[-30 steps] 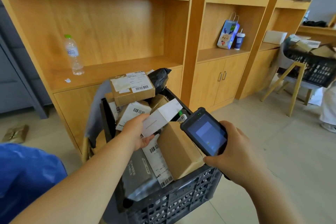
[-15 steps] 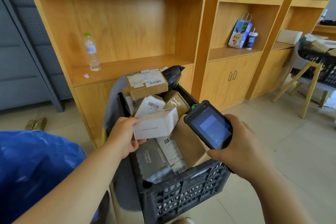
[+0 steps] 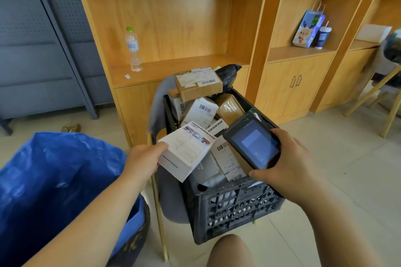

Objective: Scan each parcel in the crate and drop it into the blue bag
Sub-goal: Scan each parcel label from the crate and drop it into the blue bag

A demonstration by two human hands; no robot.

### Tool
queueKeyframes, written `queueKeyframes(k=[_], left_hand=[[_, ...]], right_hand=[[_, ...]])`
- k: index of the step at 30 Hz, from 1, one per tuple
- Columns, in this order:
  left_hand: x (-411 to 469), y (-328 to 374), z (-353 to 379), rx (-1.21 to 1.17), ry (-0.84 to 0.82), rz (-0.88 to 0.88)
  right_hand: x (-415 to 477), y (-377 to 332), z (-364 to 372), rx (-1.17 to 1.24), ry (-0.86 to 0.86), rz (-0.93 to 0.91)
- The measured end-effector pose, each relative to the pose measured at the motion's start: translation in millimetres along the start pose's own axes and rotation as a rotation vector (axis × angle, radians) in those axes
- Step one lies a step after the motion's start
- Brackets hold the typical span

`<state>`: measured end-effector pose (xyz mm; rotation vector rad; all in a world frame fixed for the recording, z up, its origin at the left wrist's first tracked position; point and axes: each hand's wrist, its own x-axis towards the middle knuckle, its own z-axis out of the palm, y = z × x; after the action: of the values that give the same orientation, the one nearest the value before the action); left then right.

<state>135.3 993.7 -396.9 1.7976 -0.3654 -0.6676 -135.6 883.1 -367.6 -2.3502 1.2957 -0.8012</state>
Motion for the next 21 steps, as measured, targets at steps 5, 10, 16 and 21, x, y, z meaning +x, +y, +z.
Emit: queueKeyframes(k=[5,10,16,21], left_hand=[[-5.1,17.2,2.5,0.123,-0.018,0.418],[-11.9,11.2,11.9,0.631,-0.225,0.885],[-4.5,-19.1,17.4,0.743,-0.414,0.873],[2.1,-15.8,17.0,0.512,0.036,0.801]], right_hand=[[-2.2,-1.2,-3.9,-0.015,-0.002,0.006],[-0.1,4.3,-11.6,-0.020,0.037,0.021],[-2.6,11.9,-7.9,-0.045,0.004,0.048],[-3.2,9.0,-4.2,-0.065,-0.036,0.060]])
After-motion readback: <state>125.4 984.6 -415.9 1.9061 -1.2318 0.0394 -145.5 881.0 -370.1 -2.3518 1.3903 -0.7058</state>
